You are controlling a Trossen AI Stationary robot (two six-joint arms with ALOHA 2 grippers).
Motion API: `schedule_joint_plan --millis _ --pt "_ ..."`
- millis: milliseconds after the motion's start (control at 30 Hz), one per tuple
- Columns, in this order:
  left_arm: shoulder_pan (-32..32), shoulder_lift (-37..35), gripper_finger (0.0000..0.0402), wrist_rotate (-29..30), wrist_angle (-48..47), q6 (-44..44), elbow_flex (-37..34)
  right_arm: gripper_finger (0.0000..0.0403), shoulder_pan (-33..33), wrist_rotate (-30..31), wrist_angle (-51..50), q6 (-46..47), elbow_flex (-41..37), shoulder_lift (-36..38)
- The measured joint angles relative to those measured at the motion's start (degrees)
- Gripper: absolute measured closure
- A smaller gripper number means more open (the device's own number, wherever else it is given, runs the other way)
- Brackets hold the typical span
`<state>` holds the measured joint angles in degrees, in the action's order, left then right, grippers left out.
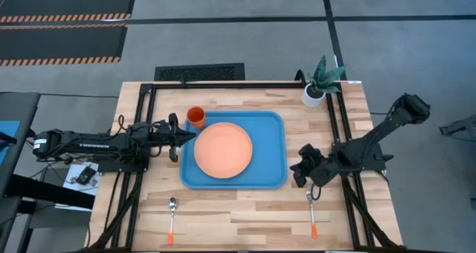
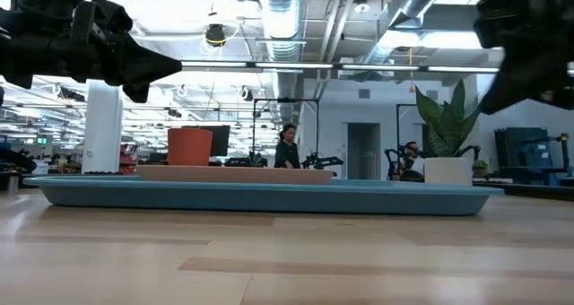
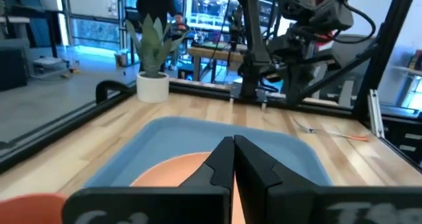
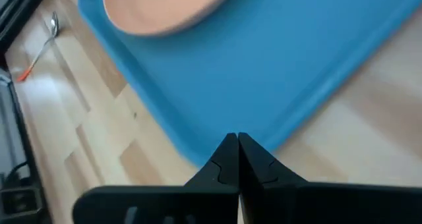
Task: Pick and place plate/cup/fork/spoon on tray
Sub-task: Put the orange fork on the blue tray to the right of the orange plate
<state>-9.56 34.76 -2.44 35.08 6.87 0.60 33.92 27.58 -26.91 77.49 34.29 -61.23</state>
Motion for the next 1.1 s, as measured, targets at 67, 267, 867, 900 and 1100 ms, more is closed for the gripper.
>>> schedule_joint_plan --millis 67,267,867,900,1100 --pt "0.02 -0.04 0.0401 -0.91 -1.13 0.23 -0.02 0.0394 1.87 -0.81 -0.27 3.75 0.28 -0.19" --pt "0.02 -0.02 0.0401 -1.26 -4.82 -1.76 -0.02 0.0394 6.17 -5.18 -3.46 13.84 4.69 -8.08" --pt "0.02 -0.04 0.0401 -1.26 -4.31 -3.91 0.2 0.0363 11.1 -25.29 -17.84 42.38 20.4 -21.75" --pt "0.02 -0.04 0.0401 -1.26 -4.38 -4.35 0.2 0.0353 11.48 -25.9 -18.47 43.78 20.57 -22.58" --pt "0.02 -0.04 0.0401 -1.26 -4.55 -5.14 0.24 0.0296 13.01 -29.04 -21.35 51.49 20.51 -28.98"
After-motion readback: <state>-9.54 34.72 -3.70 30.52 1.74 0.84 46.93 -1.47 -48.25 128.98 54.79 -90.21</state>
